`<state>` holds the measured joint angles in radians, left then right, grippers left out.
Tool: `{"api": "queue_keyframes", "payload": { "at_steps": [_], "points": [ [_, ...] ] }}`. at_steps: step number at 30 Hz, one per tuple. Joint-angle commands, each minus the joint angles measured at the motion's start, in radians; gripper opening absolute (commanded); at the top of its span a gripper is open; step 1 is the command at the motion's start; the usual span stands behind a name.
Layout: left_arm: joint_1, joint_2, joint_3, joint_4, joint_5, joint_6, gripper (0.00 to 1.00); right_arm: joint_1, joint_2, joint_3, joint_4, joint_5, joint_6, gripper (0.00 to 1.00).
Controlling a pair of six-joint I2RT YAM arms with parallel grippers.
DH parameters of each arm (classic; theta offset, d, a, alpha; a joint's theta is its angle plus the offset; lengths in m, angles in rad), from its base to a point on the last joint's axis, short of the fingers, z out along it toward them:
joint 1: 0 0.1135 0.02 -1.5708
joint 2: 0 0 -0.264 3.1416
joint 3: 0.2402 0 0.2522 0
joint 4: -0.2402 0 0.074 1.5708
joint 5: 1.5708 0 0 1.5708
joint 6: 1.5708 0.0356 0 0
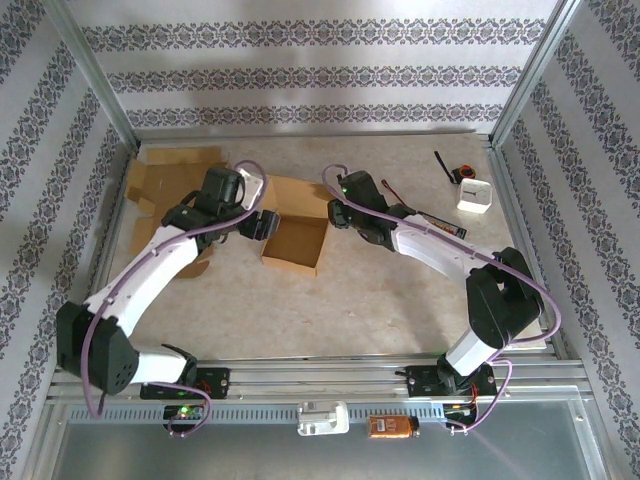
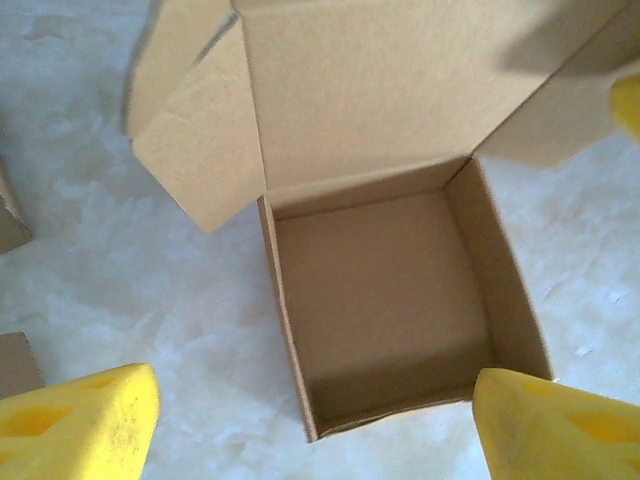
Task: Fold the paper box
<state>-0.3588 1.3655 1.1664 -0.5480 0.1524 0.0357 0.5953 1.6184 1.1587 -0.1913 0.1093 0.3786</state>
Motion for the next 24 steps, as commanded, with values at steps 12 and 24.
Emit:
{"api": "queue_keyframes", "payload": {
  "at_steps": [12, 24],
  "points": [
    [0.107, 0.254, 0.229, -0.130, 0.076, 0.276, 0.92, -0.020, -0.010, 0.082, -0.068, -0.075, -0.104, 0.31],
    [0.113, 0.378, 0.345, -0.105, 0.148, 0.321, 0.90, -0.019, -0.071, 0.096, -0.132, -0.133, -0.073, 0.35]
  ]
}}
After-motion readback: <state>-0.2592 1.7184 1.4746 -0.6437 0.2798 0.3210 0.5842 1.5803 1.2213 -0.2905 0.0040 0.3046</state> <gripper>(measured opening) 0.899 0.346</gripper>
